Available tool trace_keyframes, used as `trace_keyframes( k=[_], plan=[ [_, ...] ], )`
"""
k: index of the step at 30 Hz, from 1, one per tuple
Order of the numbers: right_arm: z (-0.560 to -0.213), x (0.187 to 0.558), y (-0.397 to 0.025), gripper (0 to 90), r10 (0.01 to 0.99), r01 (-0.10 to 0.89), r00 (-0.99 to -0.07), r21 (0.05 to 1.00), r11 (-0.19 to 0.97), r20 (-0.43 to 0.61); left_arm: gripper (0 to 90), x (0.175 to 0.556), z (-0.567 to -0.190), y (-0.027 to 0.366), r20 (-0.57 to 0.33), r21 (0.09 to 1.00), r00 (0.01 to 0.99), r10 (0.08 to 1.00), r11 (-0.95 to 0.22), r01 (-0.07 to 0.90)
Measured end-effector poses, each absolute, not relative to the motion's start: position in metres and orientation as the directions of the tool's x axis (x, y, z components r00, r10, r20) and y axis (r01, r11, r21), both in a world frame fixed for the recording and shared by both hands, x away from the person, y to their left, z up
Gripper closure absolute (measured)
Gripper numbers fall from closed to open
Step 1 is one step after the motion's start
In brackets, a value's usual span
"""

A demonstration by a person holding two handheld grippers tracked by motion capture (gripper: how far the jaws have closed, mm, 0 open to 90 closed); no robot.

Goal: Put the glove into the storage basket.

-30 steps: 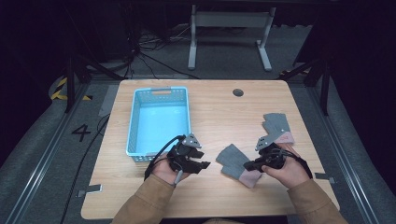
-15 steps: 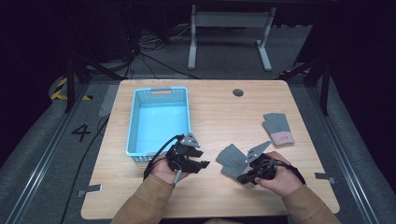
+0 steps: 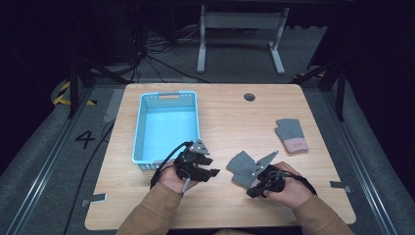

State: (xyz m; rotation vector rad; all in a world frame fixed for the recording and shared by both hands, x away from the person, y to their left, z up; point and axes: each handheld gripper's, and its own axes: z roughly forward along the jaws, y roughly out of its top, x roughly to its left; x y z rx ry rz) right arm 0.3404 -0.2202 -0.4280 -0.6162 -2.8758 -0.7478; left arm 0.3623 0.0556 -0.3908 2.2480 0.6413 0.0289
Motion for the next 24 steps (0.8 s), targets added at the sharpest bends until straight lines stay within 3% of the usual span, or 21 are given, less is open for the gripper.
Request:
trace_keyframes(
  k=[24],
  plan=[
    [-0.431,0.351,-0.242,90.0,0.45,0.477,-0.878,0.395,0.785,0.166,52.5,0.363,-0.391,0.055,-0.182,0.699,0.876,0.447,-0.568,0.435]
  ],
)
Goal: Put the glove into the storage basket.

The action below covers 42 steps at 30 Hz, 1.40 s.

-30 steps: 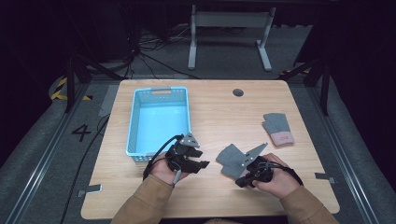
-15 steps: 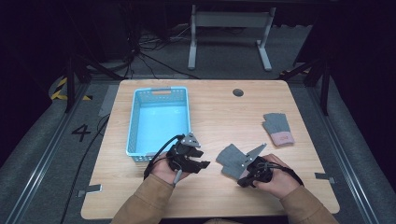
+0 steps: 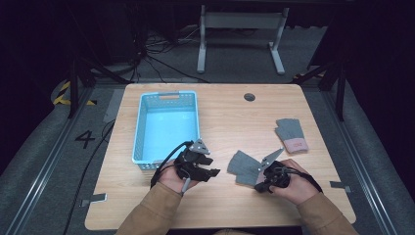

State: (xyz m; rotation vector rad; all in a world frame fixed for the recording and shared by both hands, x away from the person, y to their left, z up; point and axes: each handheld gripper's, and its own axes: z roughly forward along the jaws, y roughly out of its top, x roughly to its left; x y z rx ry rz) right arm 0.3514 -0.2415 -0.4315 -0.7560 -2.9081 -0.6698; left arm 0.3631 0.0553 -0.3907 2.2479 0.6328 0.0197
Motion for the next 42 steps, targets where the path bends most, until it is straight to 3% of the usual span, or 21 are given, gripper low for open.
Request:
trace_keyframes(
  k=[23,42],
  plan=[
    [-0.428,0.363,-0.267,90.0,0.559,0.547,-0.823,0.41,0.73,0.103,52.0,0.363,-0.391,0.055,-0.183,0.703,0.875,0.448,-0.563,0.435],
    [-0.427,0.37,-0.274,90.0,0.587,0.555,-0.807,0.434,0.709,0.073,52.0,0.361,-0.39,0.058,-0.18,0.704,0.871,0.457,-0.559,0.438]
  ],
)
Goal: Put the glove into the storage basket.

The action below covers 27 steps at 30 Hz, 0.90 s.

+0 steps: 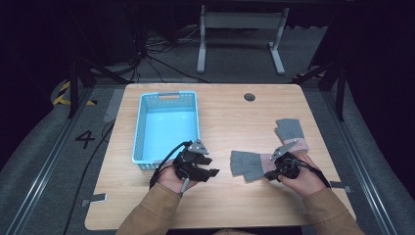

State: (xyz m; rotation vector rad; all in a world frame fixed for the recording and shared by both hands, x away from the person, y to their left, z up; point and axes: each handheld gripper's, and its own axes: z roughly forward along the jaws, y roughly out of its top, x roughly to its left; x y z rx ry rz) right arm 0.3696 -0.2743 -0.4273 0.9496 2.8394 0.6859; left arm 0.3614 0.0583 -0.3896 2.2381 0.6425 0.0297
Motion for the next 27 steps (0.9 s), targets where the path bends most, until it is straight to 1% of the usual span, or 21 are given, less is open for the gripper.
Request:
trace_keyframes(
  k=[2,5,6,7,10,13,18,25,27],
  plan=[
    [-0.424,0.368,-0.273,90.0,0.581,0.555,-0.809,0.442,0.705,0.089,51.9,0.361,-0.389,0.059,-0.18,0.704,0.871,0.457,-0.558,0.439],
    [-0.41,0.364,-0.274,90.0,0.57,0.545,-0.813,0.5,0.673,0.12,51.6,0.362,-0.39,0.058,-0.179,0.702,0.871,0.457,-0.561,0.439],
    [-0.41,0.364,-0.274,90.0,0.57,0.545,-0.813,0.5,0.673,0.12,51.6,0.362,-0.39,0.058,-0.179,0.702,0.871,0.457,-0.561,0.439],
    [-0.403,0.362,-0.276,90.0,0.56,0.533,-0.818,0.544,0.648,0.135,51.5,0.363,-0.39,0.057,-0.177,0.704,0.872,0.456,-0.56,0.436],
    [-0.393,0.36,-0.279,89.5,0.579,0.528,-0.806,0.587,0.614,0.12,51.4,0.362,-0.39,0.057,-0.174,0.699,0.872,0.457,-0.567,0.437],
    [-0.384,0.361,-0.284,82.4,0.618,0.531,-0.78,0.627,0.57,0.099,51.2,0.362,-0.391,0.058,-0.175,0.702,0.87,0.46,-0.561,0.438],
    [-0.377,0.367,-0.295,77.2,0.688,0.556,-0.721,0.664,0.5,0.087,50.8,0.362,-0.391,0.058,-0.174,0.697,0.867,0.467,-0.563,0.443],
    [-0.373,0.388,-0.313,70.1,0.773,0.592,-0.631,0.684,0.426,0.066,50.1,0.362,-0.392,0.061,-0.173,0.696,0.86,0.48,-0.558,0.452],
    [-0.373,0.397,-0.32,68.1,0.801,0.614,-0.596,0.673,0.413,0.052,50.0,0.361,-0.392,0.061,-0.174,0.696,0.859,0.482,-0.556,0.453]
  ],
)
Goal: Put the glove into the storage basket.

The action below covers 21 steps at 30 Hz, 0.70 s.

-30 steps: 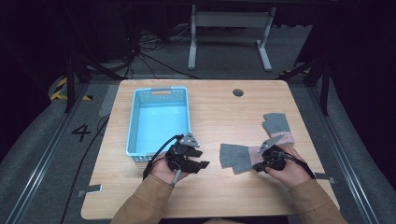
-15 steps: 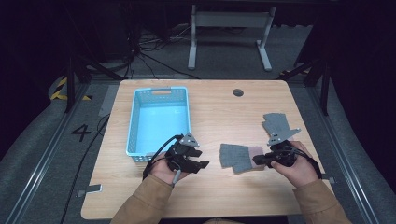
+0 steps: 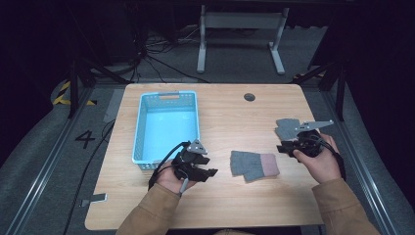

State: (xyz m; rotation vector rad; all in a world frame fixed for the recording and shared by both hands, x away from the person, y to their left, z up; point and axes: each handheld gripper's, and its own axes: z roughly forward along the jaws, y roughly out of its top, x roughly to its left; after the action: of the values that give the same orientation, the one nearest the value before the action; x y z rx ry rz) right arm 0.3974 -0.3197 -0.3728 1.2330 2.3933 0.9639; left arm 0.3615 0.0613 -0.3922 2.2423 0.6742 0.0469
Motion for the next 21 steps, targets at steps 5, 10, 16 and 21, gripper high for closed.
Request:
trace_keyframes(
  k=[5,10,16,21],
  plan=[
    [-0.375,0.416,-0.332,62.3,0.846,0.645,-0.531,0.673,0.362,0.055,49.9,0.362,-0.393,0.063,-0.175,0.695,0.856,0.486,-0.555,0.457],
    [-0.383,0.434,-0.343,56.9,0.891,0.681,-0.452,0.661,0.316,0.04,49.8,0.362,-0.393,0.063,-0.177,0.695,0.856,0.485,-0.555,0.458],
    [-0.394,0.454,-0.355,54.1,0.922,0.708,-0.386,0.646,0.284,0.017,49.5,0.363,-0.393,0.064,-0.177,0.695,0.856,0.486,-0.554,0.458],
    [-0.402,0.467,-0.363,53.1,0.938,0.726,-0.347,0.637,0.259,0.014,49.2,0.362,-0.394,0.065,-0.177,0.692,0.855,0.488,-0.556,0.461]
  ],
)
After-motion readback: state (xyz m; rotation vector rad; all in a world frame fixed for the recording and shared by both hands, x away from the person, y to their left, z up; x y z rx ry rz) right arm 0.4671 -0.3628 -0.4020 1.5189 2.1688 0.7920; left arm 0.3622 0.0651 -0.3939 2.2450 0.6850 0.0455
